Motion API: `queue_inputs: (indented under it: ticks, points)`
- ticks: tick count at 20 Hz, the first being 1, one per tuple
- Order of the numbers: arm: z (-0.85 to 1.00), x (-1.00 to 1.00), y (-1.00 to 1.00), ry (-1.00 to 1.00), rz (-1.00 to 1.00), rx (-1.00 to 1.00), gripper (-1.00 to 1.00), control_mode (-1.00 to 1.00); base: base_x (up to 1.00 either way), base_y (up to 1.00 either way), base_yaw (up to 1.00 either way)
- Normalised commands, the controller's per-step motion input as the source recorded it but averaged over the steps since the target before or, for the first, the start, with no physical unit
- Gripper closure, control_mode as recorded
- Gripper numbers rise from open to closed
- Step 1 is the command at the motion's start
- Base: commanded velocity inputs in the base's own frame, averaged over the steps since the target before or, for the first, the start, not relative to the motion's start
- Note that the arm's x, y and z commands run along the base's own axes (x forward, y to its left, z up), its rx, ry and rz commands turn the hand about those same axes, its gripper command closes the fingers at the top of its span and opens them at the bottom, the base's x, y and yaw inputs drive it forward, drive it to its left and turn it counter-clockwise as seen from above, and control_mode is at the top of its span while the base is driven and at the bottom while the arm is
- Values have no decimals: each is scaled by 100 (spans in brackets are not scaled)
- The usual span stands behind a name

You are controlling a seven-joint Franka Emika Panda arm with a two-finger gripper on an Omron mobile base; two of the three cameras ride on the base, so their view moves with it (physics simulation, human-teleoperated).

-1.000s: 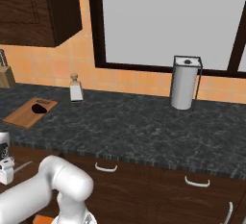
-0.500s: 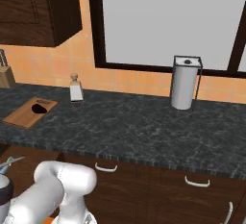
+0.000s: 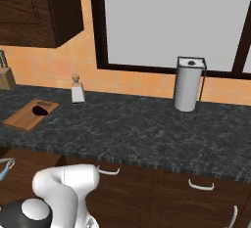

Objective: Place the appropriate cutting tool for cutting the avocado skin on the cutting board.

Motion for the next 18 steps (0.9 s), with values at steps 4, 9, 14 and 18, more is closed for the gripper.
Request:
queue_inputs:
  ticks: [4, 9, 14, 18]
  points:
    - [100, 27, 16, -17, -26, -16, 100, -100, 0, 0, 0]
    - [99, 72, 22, -12, -18, -13, 100, -100, 0, 0, 0]
    - [55, 86, 20, -6, -3, -5, 100, -100, 0, 0, 0]
    - [4, 99, 28, 0, 0, -1, 100, -100, 0, 0, 0]
